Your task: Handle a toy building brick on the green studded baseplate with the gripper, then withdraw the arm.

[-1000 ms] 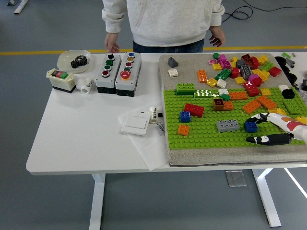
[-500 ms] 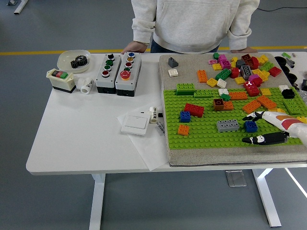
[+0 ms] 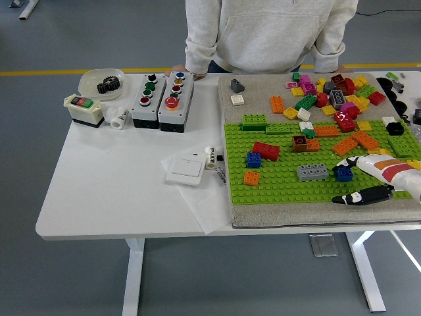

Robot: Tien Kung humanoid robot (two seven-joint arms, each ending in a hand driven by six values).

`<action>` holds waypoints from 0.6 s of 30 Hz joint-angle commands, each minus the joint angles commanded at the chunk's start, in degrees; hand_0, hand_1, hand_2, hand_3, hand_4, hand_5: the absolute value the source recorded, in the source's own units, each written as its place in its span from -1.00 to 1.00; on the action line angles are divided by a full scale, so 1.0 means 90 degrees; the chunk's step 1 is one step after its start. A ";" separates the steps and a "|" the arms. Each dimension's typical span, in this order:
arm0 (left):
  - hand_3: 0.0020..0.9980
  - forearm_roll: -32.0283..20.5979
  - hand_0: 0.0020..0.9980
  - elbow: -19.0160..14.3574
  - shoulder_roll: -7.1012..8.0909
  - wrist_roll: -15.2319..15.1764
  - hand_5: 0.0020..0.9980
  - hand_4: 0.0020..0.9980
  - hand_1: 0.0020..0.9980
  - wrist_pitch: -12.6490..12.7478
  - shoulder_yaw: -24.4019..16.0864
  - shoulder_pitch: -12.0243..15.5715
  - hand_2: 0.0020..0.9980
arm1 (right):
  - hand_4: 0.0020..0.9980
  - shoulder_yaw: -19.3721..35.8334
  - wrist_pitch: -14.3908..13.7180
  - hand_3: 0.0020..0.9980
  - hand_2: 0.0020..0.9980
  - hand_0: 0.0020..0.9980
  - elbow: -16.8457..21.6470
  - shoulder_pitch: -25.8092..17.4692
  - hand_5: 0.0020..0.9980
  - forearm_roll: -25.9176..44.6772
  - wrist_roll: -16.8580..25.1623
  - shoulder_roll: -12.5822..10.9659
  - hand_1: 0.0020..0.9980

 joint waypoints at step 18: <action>0.60 0.0039 0.63 0.0002 0.0007 -0.0003 0.42 0.67 0.74 0.0007 -0.0026 -0.0032 0.76 | 1.00 -0.0116 0.0028 0.57 0.60 0.76 -0.0172 -0.0030 0.60 0.0123 -0.0011 0.0038 0.58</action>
